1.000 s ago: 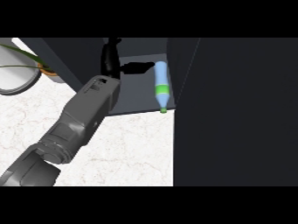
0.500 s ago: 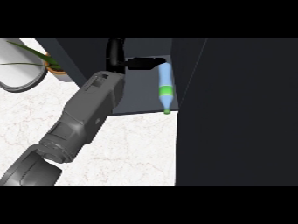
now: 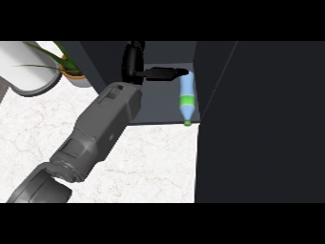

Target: Pick up the bottled water, place it into the cabinet and close the cabinet

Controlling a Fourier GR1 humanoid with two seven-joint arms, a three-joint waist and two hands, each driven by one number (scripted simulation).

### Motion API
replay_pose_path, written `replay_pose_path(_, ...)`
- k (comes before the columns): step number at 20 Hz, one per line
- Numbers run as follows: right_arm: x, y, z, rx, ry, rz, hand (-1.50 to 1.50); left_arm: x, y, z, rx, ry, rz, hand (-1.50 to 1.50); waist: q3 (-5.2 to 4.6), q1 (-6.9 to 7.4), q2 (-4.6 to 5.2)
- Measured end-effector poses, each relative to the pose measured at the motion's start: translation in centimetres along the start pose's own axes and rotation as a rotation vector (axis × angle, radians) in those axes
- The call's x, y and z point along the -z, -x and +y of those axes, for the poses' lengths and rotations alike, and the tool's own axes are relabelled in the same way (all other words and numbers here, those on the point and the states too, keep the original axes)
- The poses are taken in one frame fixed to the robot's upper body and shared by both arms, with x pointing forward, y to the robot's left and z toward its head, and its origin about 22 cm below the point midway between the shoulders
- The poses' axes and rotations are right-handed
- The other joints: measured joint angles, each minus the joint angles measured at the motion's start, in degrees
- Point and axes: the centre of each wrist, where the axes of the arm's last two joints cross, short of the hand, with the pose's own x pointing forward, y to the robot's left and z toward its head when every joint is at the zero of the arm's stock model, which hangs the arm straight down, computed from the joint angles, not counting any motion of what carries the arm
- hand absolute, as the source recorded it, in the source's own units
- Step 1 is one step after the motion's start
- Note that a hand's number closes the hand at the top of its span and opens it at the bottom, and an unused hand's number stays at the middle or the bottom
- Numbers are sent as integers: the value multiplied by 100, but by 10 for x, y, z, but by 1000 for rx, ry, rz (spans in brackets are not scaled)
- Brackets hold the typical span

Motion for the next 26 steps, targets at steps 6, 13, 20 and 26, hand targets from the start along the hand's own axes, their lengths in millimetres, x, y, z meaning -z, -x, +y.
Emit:
replay_pose_path(6, 4, 1, 7, 28, 10, 6, -150, -23, 14, 1, -70, 37, 16, -150, 0, 46, -44)
replay_pose_path(13, 5, -1, 12, 33, 26, 4, -150, -62, 23, -5, -230, 147, 35, -150, -1, 148, -85)
replay_pose_path(20, 4, -3, 15, 13, 36, 9, -150, -107, 12, -11, -347, 232, 5, -150, 2, 230, -97)
replay_pose_path(26, 4, -6, 16, -10, -40, 23, -150, -144, -2, 5, -402, 276, 8, 150, 3, 249, -94)
